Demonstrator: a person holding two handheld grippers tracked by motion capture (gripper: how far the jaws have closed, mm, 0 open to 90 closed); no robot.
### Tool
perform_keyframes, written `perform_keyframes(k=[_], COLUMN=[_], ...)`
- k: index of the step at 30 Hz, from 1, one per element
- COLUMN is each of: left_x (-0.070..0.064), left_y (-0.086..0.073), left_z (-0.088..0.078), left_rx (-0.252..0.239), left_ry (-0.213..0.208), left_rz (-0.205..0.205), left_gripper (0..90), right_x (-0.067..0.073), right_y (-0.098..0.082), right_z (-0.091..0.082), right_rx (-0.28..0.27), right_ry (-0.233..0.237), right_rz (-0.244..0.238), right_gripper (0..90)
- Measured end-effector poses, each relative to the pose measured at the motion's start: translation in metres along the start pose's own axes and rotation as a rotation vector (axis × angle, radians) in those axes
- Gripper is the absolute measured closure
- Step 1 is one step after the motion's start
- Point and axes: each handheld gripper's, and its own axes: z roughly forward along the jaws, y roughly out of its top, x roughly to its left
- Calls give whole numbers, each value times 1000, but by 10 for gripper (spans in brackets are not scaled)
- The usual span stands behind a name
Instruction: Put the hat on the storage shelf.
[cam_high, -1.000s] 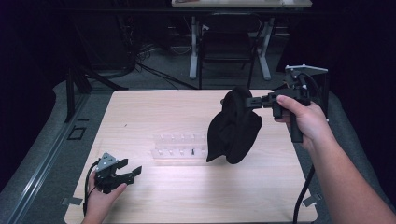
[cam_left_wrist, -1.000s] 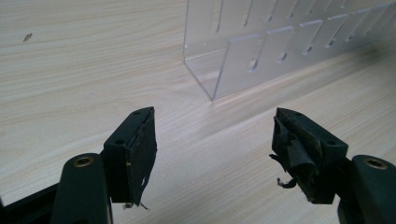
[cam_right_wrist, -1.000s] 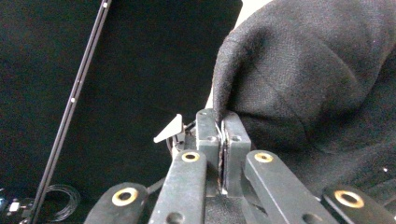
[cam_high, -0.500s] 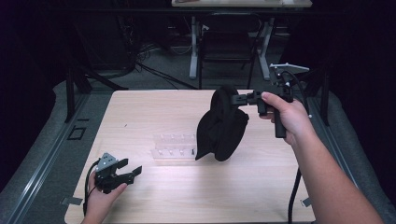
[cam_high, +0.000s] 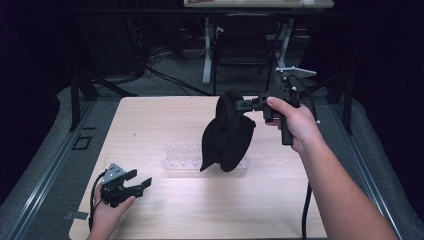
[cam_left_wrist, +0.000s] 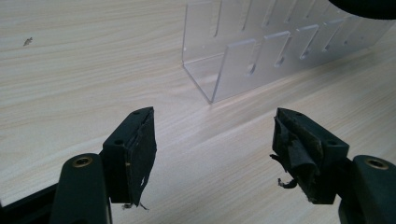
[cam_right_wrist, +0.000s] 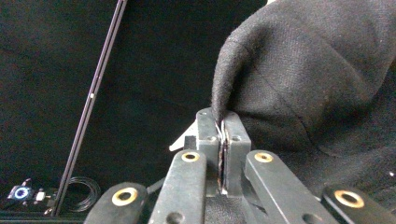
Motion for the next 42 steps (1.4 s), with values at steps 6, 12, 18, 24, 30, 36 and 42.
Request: perform_keyframes(k=[6,12,18,24,30,36,42], left_x=[0,0,0,0,-1,-1,-1], left_y=[0,0,0,1,1,1,1], left_z=[0,-1,0,0,0,0,0], left_rx=[0,1,-3,0,1,1,2], left_ry=[-1,0,-2,-1,-1,-1,-3], left_rz=[2,2,0,1,2,2,0], left_gripper=[307,307,307,307,307,307,308], right_x=[0,-2,-4,-7,-10,-12,-13], right_y=[2,4,7,8,10,12,16], right_z=[7,11,10,8,7,7,7], right_rx=[5,4,-3,-17,-26,-37,-43], right_ry=[3,-10,-22,-32,-42,-44,-55], right_rz=[2,1,5,9,17,22,21], right_gripper=[883,883,883,883,883,883,883])
